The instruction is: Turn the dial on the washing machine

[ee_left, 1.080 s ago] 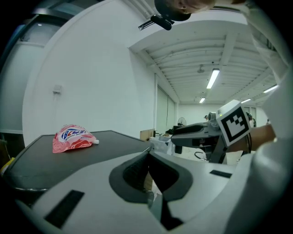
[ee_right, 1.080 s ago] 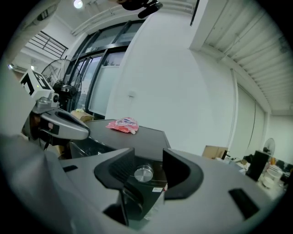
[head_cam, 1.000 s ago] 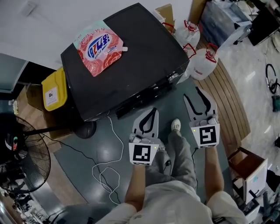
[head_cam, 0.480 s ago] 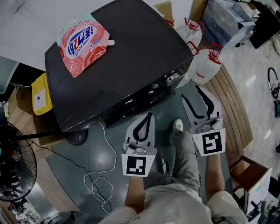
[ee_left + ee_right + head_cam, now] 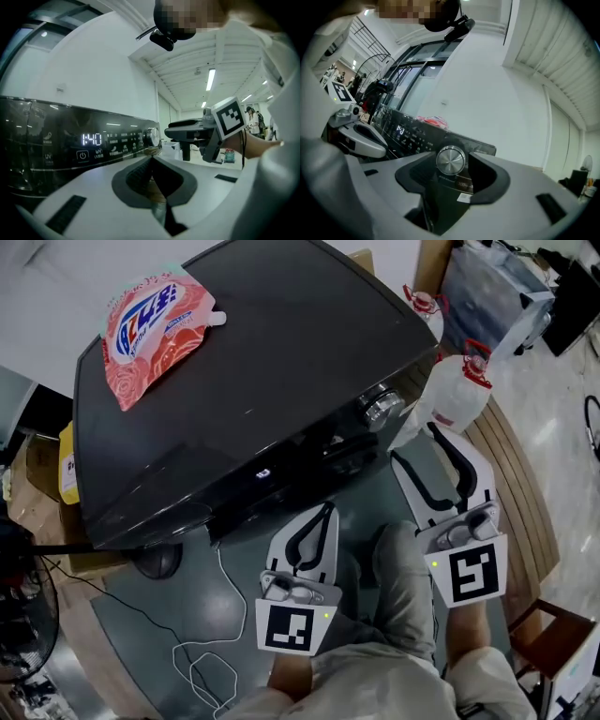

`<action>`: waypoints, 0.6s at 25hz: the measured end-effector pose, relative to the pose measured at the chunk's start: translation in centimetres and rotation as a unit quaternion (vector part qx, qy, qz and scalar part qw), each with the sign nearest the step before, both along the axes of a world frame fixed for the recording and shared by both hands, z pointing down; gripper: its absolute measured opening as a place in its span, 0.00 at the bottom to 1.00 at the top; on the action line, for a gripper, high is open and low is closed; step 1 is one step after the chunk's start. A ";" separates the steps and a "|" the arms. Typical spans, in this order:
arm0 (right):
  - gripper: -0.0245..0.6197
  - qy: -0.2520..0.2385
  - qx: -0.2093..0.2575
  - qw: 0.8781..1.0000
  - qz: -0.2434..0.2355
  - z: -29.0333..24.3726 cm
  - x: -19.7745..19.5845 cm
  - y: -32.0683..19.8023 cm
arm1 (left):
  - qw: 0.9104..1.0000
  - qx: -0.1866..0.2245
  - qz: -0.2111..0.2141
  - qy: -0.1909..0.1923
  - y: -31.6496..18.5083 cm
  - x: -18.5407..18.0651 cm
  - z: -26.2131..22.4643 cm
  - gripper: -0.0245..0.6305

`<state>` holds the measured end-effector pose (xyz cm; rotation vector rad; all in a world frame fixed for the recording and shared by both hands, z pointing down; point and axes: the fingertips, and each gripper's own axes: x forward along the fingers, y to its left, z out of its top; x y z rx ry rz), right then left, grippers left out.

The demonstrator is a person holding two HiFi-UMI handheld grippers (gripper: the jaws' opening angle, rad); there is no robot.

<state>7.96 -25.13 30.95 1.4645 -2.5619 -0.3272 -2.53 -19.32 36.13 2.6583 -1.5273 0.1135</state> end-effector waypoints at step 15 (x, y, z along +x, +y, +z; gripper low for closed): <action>0.41 0.055 0.124 0.991 -0.009 2.5 -0.3 0.1 | 0.994 0.102 0.032 0.001 1.2 1.3 4.7 0.06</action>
